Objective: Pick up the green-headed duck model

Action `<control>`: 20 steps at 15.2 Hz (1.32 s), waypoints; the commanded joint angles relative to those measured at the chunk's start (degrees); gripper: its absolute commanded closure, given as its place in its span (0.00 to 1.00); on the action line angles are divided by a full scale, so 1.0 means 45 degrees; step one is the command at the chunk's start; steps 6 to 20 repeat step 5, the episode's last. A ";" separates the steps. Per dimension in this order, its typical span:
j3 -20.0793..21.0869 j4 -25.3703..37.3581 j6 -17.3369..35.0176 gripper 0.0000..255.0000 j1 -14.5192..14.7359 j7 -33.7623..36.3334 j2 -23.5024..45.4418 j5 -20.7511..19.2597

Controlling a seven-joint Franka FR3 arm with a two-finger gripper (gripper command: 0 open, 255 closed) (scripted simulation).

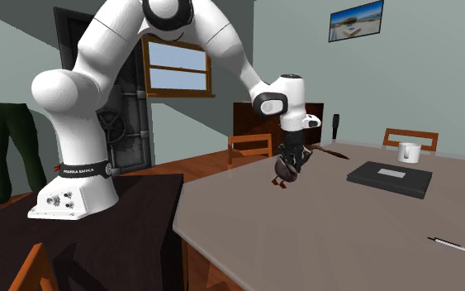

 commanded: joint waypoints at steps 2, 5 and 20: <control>-0.0082 -0.0046 -0.0350 1.00 0.0060 0.0151 -0.0405 -0.0095; -0.0109 -0.0057 -0.0480 1.00 0.0076 0.0201 -0.0547 -0.0129; -0.0109 -0.0057 -0.0480 1.00 0.0076 0.0201 -0.0547 -0.0129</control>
